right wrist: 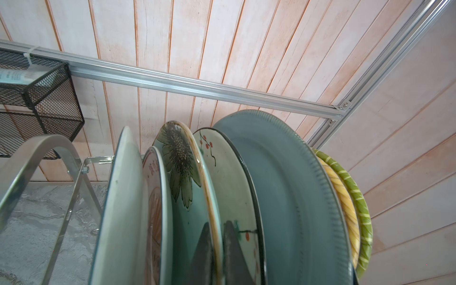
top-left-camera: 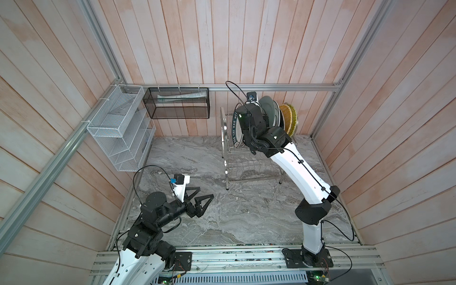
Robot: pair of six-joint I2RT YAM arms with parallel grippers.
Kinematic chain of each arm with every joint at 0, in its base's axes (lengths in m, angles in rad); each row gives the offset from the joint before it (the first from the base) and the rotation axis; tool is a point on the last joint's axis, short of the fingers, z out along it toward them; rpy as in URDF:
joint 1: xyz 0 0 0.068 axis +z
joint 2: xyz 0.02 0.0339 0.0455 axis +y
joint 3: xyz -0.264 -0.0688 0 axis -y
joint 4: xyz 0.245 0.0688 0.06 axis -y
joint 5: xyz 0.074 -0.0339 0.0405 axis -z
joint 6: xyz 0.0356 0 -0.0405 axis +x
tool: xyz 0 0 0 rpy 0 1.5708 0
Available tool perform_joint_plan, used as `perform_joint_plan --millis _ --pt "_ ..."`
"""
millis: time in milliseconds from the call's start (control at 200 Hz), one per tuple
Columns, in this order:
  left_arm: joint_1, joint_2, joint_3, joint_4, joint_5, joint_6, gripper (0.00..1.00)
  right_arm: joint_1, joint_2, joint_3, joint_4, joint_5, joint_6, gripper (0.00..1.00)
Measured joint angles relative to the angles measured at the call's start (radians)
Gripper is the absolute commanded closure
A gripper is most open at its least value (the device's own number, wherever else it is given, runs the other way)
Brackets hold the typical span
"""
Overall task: Load plates into a dish rack
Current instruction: Place the plate on the dish rack.
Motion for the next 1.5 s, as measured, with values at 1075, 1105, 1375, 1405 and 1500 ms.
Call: perform_joint_plan --millis 1075,1105,1375,1405,1500 --pt "0.016 0.014 -0.004 0.011 0.031 0.0 0.0 0.021 -0.013 -0.058 0.124 0.048 -0.184 1.0" --pt "0.017 0.015 -0.004 0.01 0.031 0.0 0.0 0.021 -0.013 -0.063 0.135 0.052 -0.192 1.0" --pt "0.023 0.016 -0.004 0.011 0.032 0.0 0.0 0.023 -0.013 -0.083 0.19 0.061 -0.246 1.0" --pt "0.023 0.016 -0.004 0.011 0.032 0.0 0.0 0.023 -0.013 -0.084 0.192 0.061 -0.249 1.0" --pt "0.026 0.016 -0.004 0.013 0.034 0.0 0.0 0.023 -0.013 -0.091 0.206 0.064 -0.258 1.0"
